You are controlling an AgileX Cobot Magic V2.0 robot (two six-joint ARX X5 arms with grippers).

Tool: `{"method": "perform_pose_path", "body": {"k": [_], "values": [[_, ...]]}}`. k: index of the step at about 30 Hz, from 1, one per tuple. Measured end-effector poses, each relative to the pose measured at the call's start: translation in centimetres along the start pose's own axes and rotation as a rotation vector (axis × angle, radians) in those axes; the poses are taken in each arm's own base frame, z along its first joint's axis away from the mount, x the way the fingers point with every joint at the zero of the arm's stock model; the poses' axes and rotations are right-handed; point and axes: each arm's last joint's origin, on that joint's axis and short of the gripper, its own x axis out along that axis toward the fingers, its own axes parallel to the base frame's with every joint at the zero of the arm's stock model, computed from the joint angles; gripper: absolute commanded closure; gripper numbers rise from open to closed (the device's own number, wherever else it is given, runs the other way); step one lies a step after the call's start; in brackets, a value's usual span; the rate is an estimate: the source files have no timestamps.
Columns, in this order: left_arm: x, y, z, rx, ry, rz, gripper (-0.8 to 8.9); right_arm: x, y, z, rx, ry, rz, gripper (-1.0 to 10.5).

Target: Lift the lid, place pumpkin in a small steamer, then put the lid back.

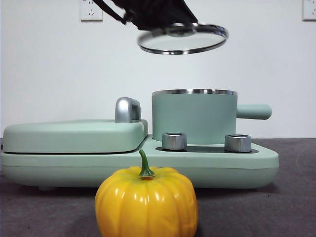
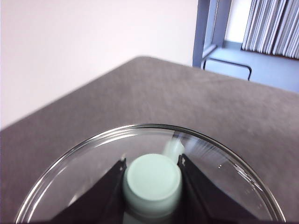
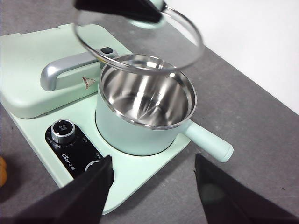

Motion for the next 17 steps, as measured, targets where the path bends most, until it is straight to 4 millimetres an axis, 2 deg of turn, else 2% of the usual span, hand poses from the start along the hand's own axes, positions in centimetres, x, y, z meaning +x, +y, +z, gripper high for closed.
{"method": "perform_pose_path", "body": {"k": [6,10,17], "values": [[-4.2,-0.6,1.5,-0.04,0.086,0.008,8.04,0.0,0.0,0.0,0.0,-0.001,0.004,6.5],[-7.4,-0.7,2.6,-0.047,0.113,0.11,8.04,0.0,0.1,-0.1,0.003,0.007,0.008,5.7],[-11.1,0.1,2.3,-0.084,0.225,0.215,8.04,0.1,0.4,0.0,0.003,-0.01,0.071,5.6]]}}
